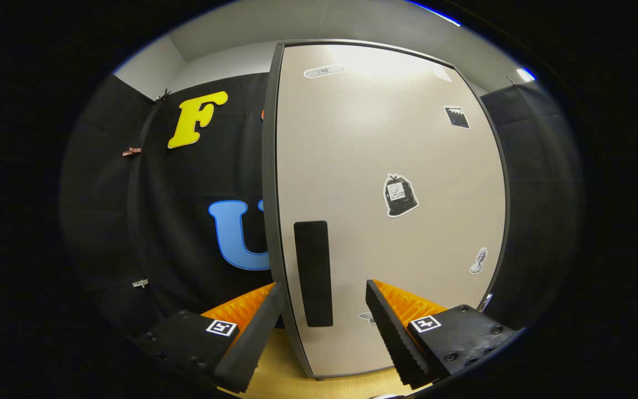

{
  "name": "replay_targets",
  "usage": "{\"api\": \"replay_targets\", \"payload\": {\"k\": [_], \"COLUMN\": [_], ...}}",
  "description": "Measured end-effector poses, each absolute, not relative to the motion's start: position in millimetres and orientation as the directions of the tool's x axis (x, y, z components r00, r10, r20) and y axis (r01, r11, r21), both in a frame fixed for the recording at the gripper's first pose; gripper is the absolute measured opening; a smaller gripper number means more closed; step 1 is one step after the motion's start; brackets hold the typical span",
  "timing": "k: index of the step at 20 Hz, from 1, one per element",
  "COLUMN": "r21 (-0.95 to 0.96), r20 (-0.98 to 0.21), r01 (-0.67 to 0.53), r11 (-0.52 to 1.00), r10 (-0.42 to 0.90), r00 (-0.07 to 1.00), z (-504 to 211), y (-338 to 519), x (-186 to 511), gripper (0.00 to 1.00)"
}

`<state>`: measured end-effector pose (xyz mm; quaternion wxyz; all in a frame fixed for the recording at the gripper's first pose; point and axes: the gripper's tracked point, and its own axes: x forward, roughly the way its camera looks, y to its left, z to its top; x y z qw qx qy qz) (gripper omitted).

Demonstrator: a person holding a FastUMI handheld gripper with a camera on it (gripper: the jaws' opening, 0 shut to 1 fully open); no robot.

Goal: Open the shoe cabinet door, grab the shoes and put them into the shoe cabinet, then close the shoe cabinet door.

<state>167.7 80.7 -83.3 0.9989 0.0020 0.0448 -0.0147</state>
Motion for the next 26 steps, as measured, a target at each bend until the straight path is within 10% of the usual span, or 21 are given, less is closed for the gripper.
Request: {"api": "replay_targets", "payload": {"k": [6,9,12,14,26], "r21": [0.009,0.006,-0.010,-0.012,-0.040], "r20": [-0.079,-0.077,-0.077,-0.075,-0.094], "r01": [0.038,0.046,0.059,0.066,0.064], "r11": [0.999,0.999,0.998,0.998,0.997], "r10": [-0.037,-0.046,-0.059,-0.067,-0.068], "r00": [0.996,0.996,0.995,0.995,0.993], "z": [-89,-90,-92,-92,-95], "y": [83,83,83,83,83], "x": [192,196,199,199,197], "gripper": [0.97,0.75,0.75,0.52,0.32]}}
